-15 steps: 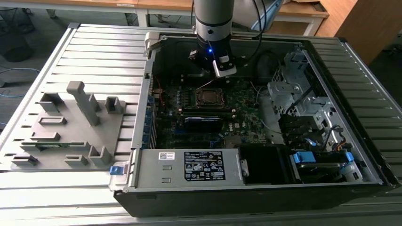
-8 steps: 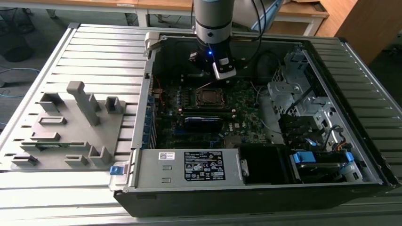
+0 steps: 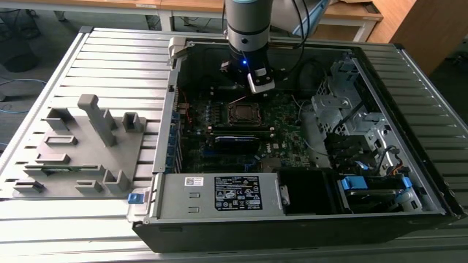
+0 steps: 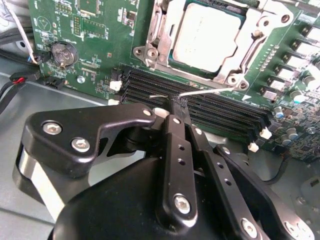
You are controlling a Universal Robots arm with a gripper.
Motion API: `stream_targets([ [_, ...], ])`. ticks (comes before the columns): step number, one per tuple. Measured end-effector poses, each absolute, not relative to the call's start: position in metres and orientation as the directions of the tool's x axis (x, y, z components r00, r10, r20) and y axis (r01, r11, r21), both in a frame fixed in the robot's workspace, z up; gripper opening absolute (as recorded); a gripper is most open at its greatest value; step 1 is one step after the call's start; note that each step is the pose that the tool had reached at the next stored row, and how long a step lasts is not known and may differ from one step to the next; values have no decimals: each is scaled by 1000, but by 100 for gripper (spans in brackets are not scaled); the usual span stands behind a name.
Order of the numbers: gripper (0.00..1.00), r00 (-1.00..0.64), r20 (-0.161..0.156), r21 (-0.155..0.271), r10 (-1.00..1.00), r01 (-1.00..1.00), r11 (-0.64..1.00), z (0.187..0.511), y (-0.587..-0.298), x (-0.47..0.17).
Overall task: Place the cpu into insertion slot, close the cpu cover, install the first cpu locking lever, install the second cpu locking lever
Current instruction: 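Install the first cpu locking lever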
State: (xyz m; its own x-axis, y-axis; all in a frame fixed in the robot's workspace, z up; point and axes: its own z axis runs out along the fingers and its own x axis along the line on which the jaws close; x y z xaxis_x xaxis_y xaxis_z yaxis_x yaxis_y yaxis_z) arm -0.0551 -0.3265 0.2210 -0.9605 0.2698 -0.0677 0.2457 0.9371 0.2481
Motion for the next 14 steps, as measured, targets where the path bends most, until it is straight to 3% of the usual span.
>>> stream_targets([
  [14, 11, -947, -68, 248, 313, 288, 925, 219, -326, -55],
])
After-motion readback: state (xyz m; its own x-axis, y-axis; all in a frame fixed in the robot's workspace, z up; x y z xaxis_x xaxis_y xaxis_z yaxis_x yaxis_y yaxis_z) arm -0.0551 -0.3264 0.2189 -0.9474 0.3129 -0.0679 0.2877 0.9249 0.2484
